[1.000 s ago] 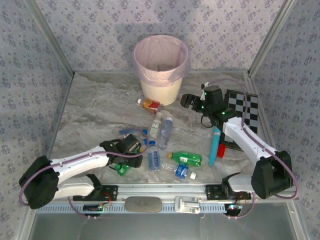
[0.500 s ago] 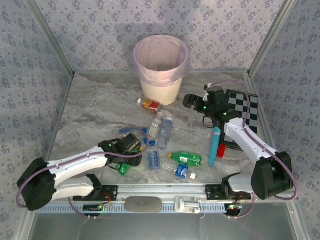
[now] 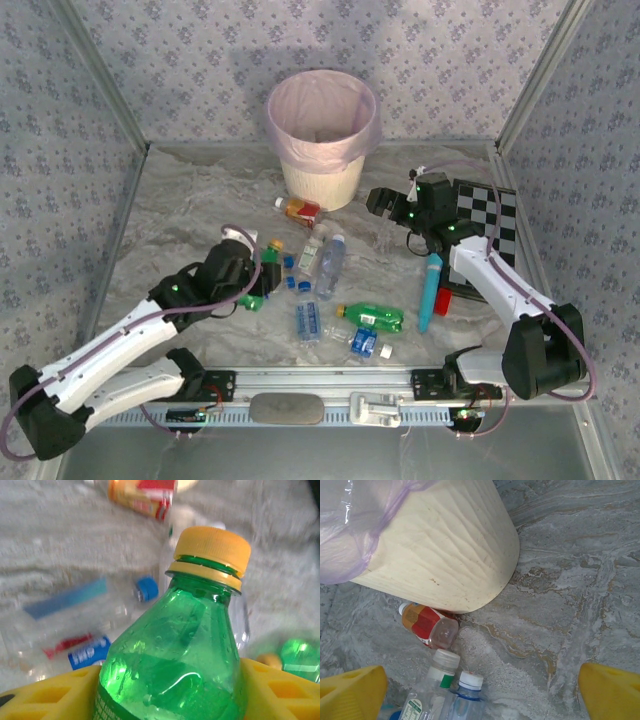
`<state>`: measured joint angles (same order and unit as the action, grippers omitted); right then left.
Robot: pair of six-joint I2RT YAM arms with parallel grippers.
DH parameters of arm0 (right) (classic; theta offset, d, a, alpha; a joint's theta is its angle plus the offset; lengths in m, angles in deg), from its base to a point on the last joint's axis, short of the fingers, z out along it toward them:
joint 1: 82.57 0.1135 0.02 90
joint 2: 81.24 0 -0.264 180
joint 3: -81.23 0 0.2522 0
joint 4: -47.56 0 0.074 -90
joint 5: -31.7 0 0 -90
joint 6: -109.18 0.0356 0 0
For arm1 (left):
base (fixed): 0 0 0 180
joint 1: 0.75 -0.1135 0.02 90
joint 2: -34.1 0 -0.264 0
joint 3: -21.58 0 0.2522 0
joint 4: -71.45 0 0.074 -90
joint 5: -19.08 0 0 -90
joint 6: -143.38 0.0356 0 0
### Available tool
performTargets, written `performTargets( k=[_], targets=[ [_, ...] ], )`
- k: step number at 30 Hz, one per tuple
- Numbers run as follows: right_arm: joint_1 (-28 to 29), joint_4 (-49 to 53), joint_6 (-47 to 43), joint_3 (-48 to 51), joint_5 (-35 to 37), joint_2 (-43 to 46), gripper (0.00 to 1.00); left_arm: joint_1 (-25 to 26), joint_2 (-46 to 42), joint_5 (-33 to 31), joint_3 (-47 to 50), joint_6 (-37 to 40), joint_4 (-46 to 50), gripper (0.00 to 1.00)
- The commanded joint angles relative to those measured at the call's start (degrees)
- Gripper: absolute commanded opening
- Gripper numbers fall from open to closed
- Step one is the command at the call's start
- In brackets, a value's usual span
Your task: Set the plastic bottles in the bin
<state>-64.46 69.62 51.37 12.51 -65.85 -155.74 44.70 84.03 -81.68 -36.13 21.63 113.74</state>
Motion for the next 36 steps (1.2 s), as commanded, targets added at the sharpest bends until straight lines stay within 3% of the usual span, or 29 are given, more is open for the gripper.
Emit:
performTargets(
  k=[1, 9, 19, 25, 36],
  targets=[
    [-0.4, -0.4, 0.5, 0.4, -1.4, 0.9, 1.0, -2.7, 0.6, 0.3, -3.1, 2.7, -13.3, 0.47],
    [0.0, 3.3, 0.1, -0.7, -0.5, 0.3, 1.0, -9.2, 11.9, 8.9, -19.8, 11.9, -23.0, 0.47],
    [2.3, 3.8, 0.0, 2.8, -1.7, 3.0, 1.0, -12.7, 33.2, 17.0, -46.4, 19.7, -23.6, 0.47],
    [2.9, 2.9, 0.5, 5.4, -4.0, 5.7, 1.0, -14.5, 47.4, 16.9, -64.3, 26.1, -20.3, 0.47],
    [3.9, 2.6, 1.1, 6.9, -4.0, 8.3, 1.0, -17.2, 76.9, 17.6, -107.8, 25.1, -2.2, 0.48]
  ],
)
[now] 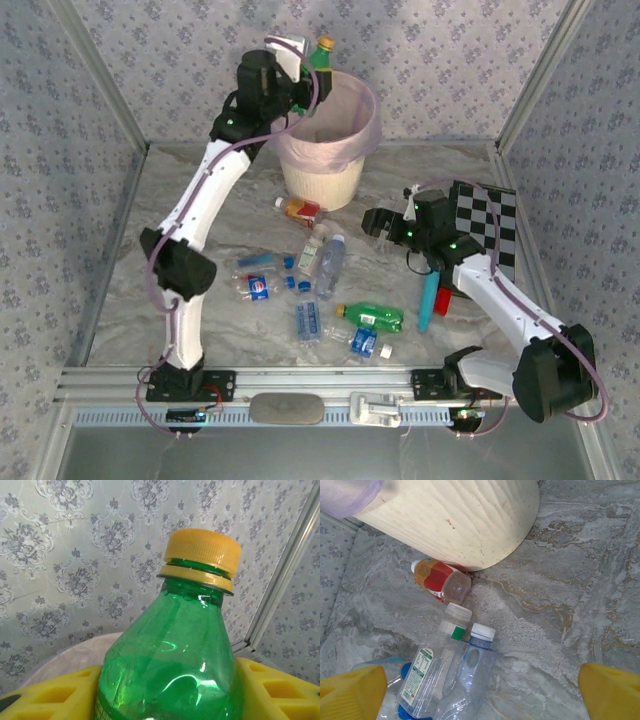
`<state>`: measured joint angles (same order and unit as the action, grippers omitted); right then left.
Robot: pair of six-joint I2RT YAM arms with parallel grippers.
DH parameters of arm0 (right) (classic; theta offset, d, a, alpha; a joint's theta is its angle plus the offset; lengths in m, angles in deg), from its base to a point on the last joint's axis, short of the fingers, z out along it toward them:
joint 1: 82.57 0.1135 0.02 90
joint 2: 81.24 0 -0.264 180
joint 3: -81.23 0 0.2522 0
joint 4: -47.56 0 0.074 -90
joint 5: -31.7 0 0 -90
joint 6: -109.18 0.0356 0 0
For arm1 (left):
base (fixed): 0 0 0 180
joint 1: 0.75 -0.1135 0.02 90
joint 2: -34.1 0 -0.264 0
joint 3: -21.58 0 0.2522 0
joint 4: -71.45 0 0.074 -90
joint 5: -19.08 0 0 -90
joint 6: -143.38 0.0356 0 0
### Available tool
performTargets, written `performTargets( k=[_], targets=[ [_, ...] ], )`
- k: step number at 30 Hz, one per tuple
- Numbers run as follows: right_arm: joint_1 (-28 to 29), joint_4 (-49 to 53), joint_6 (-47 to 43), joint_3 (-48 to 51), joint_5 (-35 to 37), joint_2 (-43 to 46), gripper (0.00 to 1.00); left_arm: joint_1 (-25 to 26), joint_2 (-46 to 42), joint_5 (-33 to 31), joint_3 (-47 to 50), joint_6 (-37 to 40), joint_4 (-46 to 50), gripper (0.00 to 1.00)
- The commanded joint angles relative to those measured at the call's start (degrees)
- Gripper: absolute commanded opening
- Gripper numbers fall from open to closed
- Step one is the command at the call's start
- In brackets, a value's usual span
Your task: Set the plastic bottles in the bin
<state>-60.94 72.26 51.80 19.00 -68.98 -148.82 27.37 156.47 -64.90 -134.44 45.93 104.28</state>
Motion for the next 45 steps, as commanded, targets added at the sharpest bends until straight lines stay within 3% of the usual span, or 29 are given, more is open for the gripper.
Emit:
performTargets(
  k=[1, 4, 14, 24, 35, 39, 41, 45],
  targets=[
    [0.5, 0.1, 0.7, 0.5, -0.5, 1.6, 1.0, 0.1, 7.4, 0.8, -13.8, 0.5, 9.5, 0.49],
    [0.6, 0.8, 0.4, 0.5, 0.2, 2.3, 1.0, -0.1, 13.3, 0.8, -20.6, -0.4, 12.8, 0.5],
    [0.8, 2.9, -0.4, 1.3, 1.3, 4.5, 1.0, -0.2, 15.0, 0.0, -16.0, -1.7, 12.3, 0.62],
    [1.8, 1.4, -0.2, 2.9, 2.9, 5.4, 1.0, -0.1, 12.9, 0.7, -16.0, -2.9, 12.5, 0.99],
    [6.4, -3.3, 2.9, 3.0, 3.0, -0.4, 1.0, 0.7, 4.6, 0.9, -13.7, -5.2, 17.6, 1.0],
    [8.9, -4.4, 7.6, 3.2, 2.0, -3.6, 1.0, 1.2, -2.5, 0.9, -2.9, -6.3, 16.0, 1.0],
    [10.5, -4.8, 9.0, 3.1, 1.3, -5.3, 1.0, 1.3, -8.1, 0.7, 7.3, -7.1, 11.6, 1.0],
    [13.4, -5.5, 11.6, 3.0, -0.5, -9.0, 1.0, 1.3, -22.6, 0.0, 36.2, -9.0, -6.9, 1.0]
  ],
)
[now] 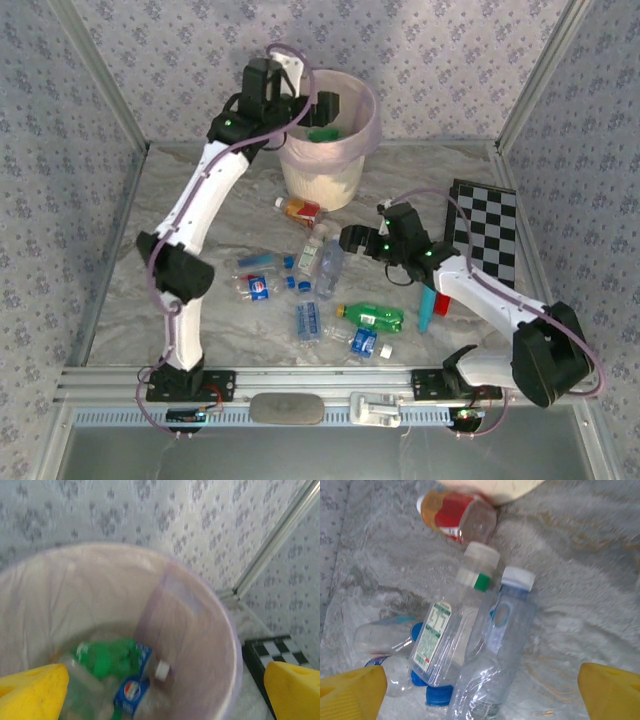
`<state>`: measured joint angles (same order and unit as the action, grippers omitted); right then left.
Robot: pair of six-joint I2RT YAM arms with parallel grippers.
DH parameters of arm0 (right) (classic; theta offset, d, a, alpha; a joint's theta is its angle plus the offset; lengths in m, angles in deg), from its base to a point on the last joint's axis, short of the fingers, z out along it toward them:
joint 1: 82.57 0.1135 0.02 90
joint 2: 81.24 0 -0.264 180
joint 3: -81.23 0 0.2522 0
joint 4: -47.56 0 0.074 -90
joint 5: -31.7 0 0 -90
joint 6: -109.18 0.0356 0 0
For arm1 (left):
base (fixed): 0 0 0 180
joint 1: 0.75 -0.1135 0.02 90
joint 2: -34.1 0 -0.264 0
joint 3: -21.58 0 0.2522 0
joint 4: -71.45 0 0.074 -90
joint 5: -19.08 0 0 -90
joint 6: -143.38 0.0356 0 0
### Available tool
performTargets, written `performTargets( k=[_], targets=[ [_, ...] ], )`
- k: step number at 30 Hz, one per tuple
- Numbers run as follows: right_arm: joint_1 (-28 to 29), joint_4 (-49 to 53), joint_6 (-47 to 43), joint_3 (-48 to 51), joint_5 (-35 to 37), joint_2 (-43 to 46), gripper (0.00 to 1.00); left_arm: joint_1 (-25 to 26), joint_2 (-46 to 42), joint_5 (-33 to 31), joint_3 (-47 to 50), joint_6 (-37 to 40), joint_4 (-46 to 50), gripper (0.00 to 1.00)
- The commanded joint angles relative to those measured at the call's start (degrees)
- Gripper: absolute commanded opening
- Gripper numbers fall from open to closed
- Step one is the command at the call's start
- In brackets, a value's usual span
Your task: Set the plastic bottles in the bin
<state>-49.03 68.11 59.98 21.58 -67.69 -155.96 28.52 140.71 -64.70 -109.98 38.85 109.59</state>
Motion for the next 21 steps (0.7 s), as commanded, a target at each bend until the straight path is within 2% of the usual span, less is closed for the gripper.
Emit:
performTargets(
  k=[1, 4, 6, 14, 19, 21],
  targets=[
    [2.1, -1.4, 3.9, 0.4, -2.1, -3.0, 1.0, 0.0, -10.6, -0.6, 18.8, -2.5, -17.0, 1.0],
    [3.4, -2.1, 5.4, 0.1, -2.9, -6.2, 0.99, -0.2, -19.0, -1.8, 35.1, -4.2, -27.3, 1.0],
    [4.1, -3.0, 6.7, -0.1, -3.6, -8.5, 0.99, -0.3, -24.0, -3.7, 42.4, -5.6, -29.2, 1.0],
    [5.9, -1.9, 8.8, -3.8, -4.6, -16.7, 0.94, -0.5, -38.1, -11.5, 66.2, -12.5, -29.6, 1.0],
    [6.0, -0.8, 8.8, -5.2, -3.5, -19.2, 0.92, -0.5, -44.9, -17.2, 77.2, -18.5, -26.1, 1.0],
    [5.9, -0.8, 8.9, -5.6, -3.2, -20.1, 0.91, -0.6, -47.6, -17.0, 81.5, -21.0, -26.6, 1.0]
  ],
)
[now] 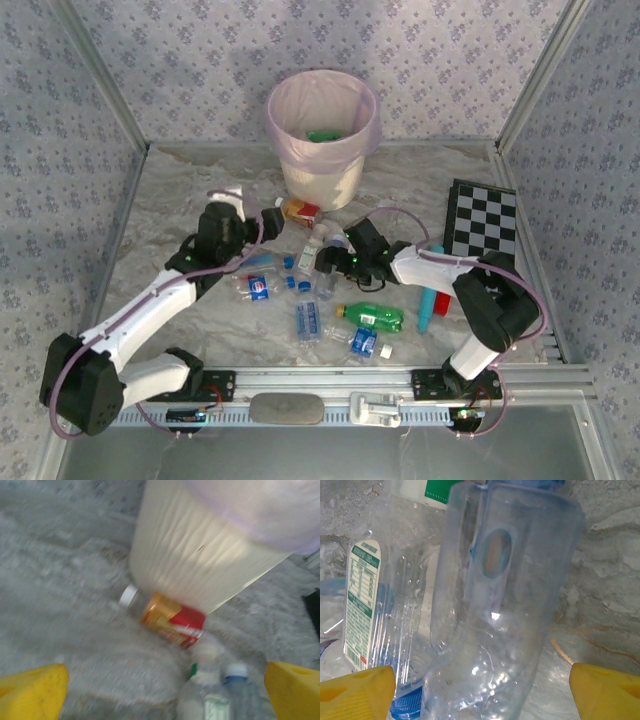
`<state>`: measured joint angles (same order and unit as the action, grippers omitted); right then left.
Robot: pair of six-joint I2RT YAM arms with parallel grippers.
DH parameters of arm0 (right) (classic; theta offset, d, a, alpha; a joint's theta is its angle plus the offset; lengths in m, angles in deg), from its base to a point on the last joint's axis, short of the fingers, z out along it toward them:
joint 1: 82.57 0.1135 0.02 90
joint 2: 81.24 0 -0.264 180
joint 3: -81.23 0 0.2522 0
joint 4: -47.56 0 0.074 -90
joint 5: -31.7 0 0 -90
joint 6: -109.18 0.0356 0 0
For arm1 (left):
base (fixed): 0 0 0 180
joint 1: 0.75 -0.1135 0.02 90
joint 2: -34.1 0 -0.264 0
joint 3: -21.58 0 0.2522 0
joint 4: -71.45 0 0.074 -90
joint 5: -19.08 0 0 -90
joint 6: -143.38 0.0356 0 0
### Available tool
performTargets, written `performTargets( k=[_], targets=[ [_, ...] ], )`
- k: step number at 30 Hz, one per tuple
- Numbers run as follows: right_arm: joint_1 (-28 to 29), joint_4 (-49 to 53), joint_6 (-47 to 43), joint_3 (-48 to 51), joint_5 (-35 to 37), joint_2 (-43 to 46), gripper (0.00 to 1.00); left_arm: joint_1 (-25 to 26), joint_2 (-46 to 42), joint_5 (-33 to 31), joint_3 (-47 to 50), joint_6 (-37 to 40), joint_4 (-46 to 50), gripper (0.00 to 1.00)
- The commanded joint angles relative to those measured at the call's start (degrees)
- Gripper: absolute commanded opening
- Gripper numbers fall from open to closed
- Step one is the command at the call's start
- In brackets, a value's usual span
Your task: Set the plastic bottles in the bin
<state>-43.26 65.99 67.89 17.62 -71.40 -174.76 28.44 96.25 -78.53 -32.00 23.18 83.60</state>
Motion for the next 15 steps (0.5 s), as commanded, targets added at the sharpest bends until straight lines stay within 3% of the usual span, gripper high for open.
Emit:
performTargets(
  k=[1, 7, 15],
  targets=[
    [0.2, 1.6, 1.2, -2.1, 0.6, -2.0, 0.9, -0.5, -4.5, -2.6, 5.7, -6.7, -1.2, 1.0],
    [-0.4, 4.2, 1.4, -3.2, 3.0, -3.5, 0.87, -0.1, -9.0, -5.2, 10.2, -12.0, 1.5, 1.0],
    [-1.9, 5.7, 0.8, -2.0, 6.0, -3.2, 0.82, 0.3, -8.9, -3.9, 11.3, -11.9, -0.2, 1.0]
  ],
)
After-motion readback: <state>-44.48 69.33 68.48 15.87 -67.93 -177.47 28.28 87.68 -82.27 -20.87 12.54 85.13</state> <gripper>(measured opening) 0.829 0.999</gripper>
